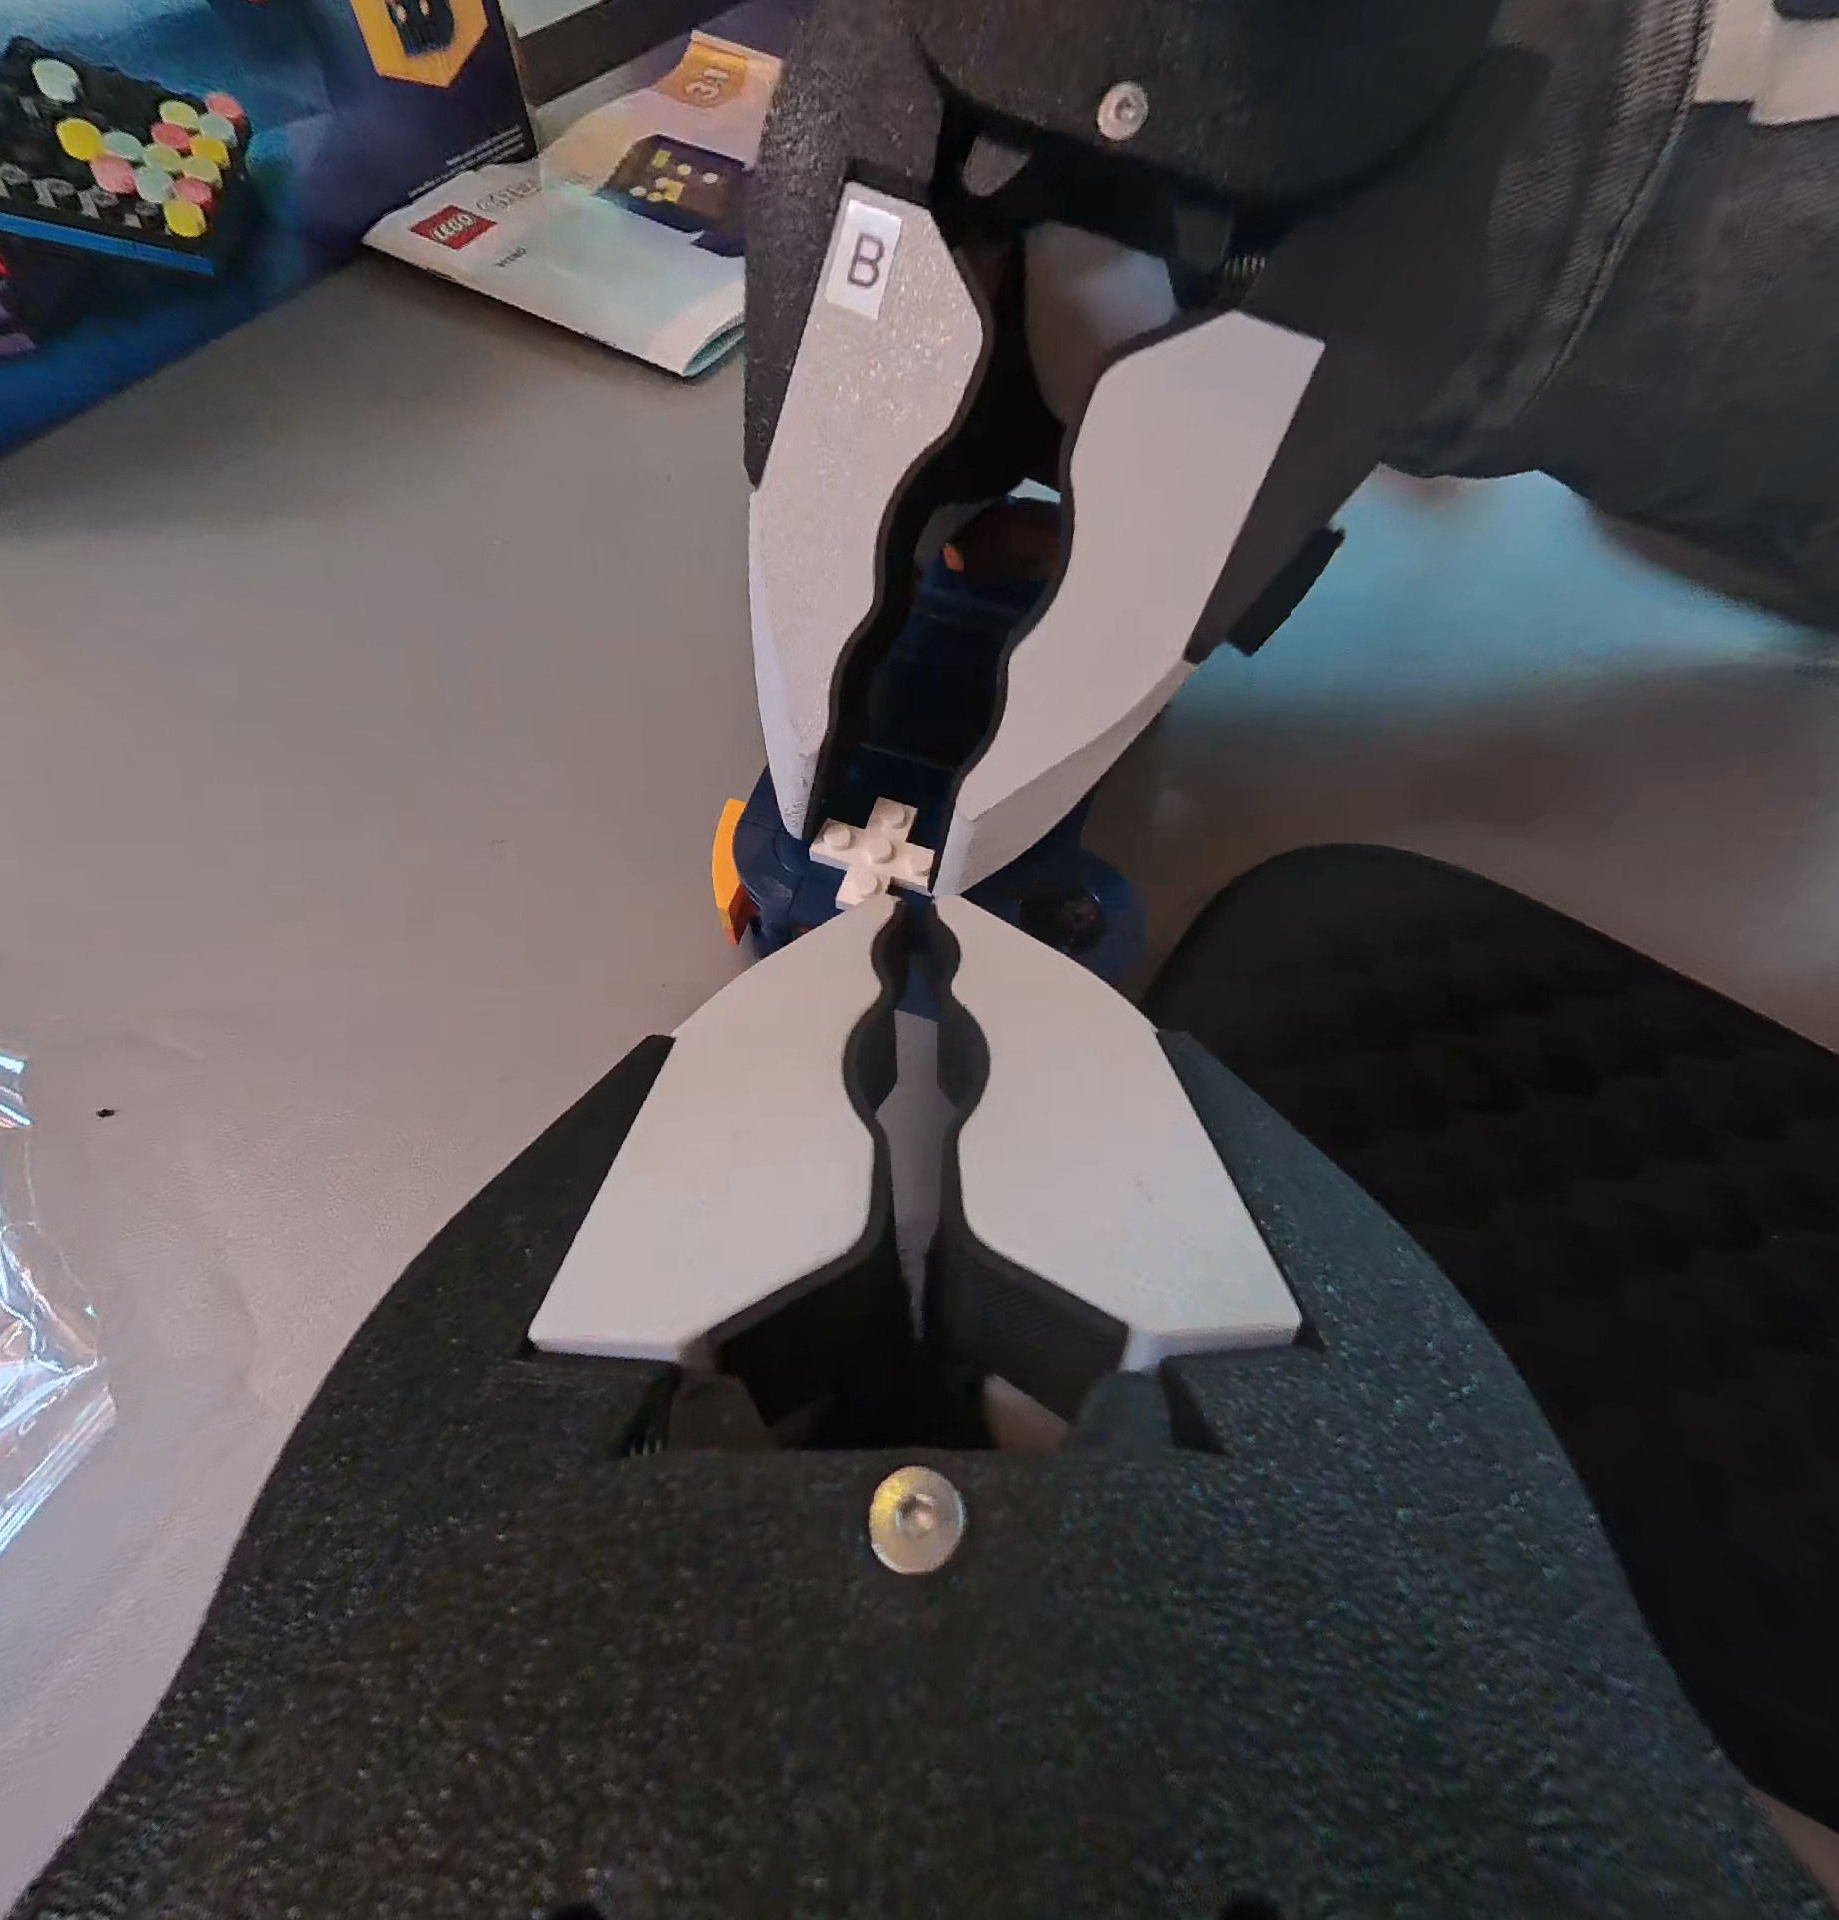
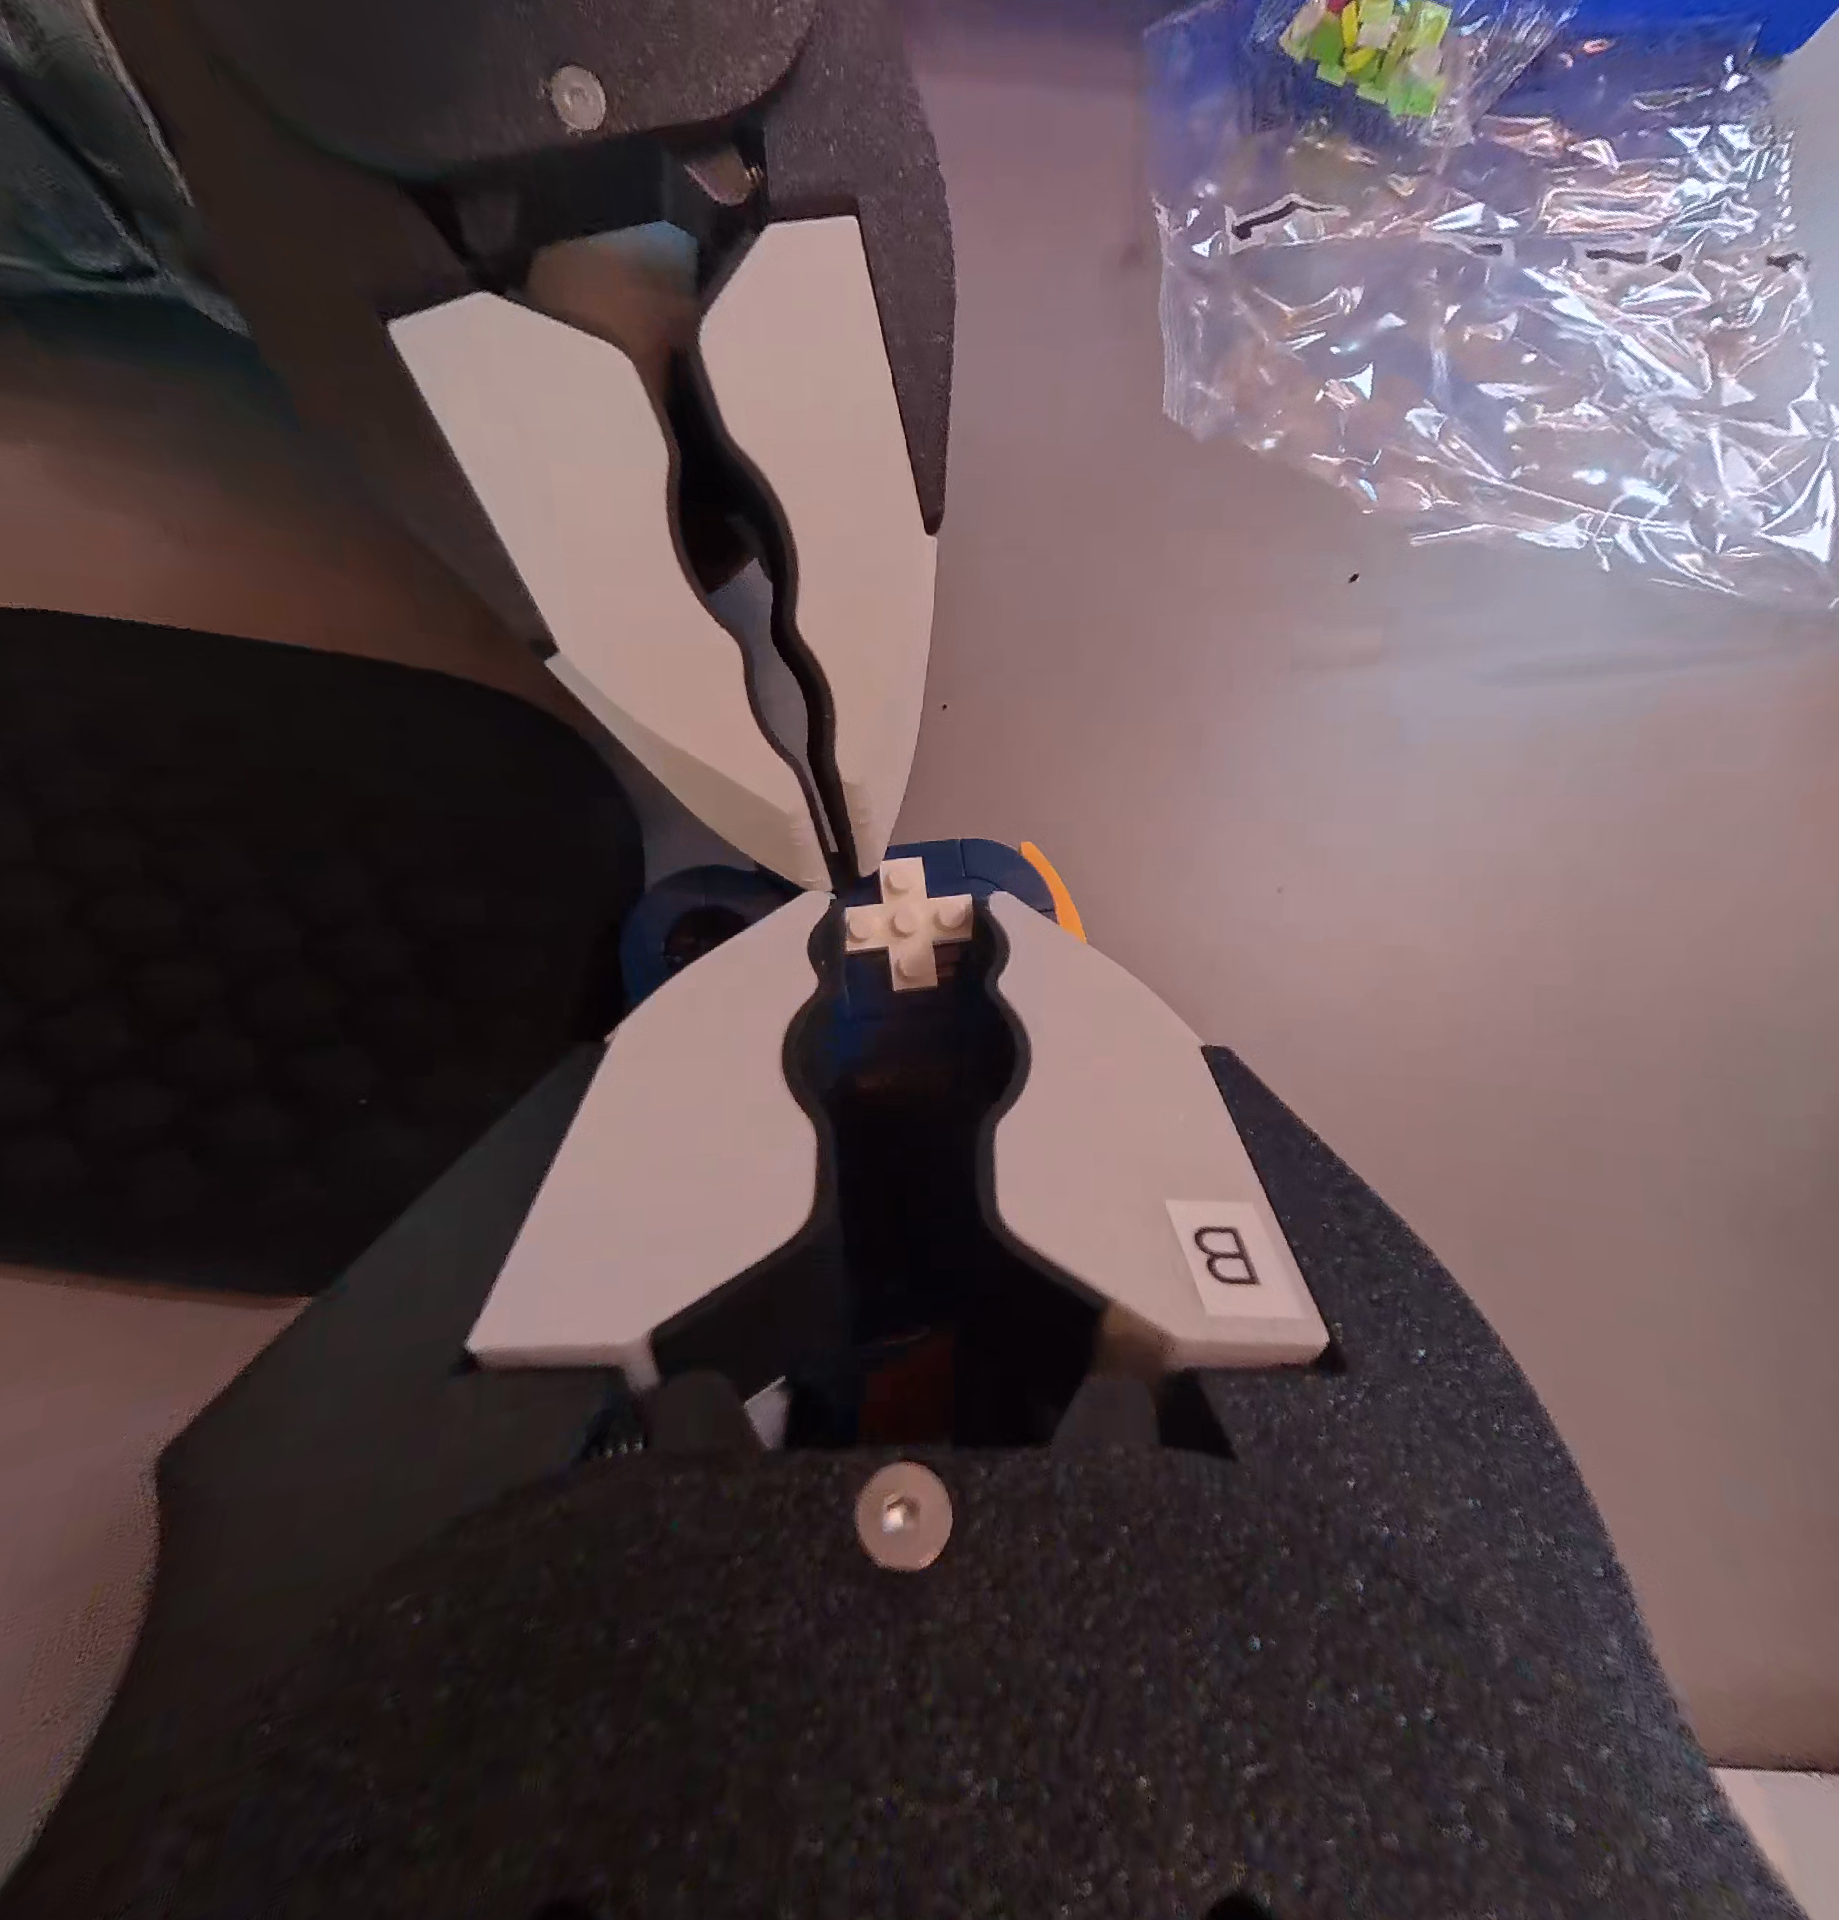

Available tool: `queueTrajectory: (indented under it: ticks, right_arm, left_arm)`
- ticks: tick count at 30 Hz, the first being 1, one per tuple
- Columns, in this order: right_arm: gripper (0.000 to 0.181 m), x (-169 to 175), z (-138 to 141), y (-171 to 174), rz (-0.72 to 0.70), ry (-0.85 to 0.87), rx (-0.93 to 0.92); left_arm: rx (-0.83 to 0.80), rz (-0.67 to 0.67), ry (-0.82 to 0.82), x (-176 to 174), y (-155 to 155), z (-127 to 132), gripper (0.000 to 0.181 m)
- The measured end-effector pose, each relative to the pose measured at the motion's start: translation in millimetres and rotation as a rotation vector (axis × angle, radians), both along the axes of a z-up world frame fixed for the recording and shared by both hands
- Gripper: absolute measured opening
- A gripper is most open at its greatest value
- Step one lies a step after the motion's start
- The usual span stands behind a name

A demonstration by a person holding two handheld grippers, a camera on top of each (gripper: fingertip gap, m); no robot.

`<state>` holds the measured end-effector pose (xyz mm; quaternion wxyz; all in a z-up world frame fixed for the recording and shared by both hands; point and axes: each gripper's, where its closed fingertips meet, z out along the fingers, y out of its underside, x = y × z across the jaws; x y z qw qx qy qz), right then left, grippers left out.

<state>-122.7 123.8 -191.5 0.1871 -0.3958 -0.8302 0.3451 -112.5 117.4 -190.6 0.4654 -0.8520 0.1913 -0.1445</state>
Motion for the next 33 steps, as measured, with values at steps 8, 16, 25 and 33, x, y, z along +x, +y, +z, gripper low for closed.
queueTrajectory:
  ticks: [8,16,25,33]
  right_arm:
    - [0.000,3.4,4.0,-8.5,0.031,0.269,0.287]
    - [0.037,6.1,5.4,9.0,-0.042,0.050,0.093]
    - [0.030,3.9,-2.1,3.3,0.032,-0.323,0.295]
    - [0.026,3.1,-3.1,6.6,0.009,-0.481,0.329]
  left_arm:
    - [0.007,0.039,0.032,-5.0,2.8,-0.7,0.000]
    - [-0.003,-0.010,-0.018,1.2,-1.9,0.1,0.001]
    - [0.000,-0.018,0.027,3.4,-1.8,1.2,0.005]
    - [-0.003,-0.007,0.012,3.6,-0.7,-0.2,0.003]
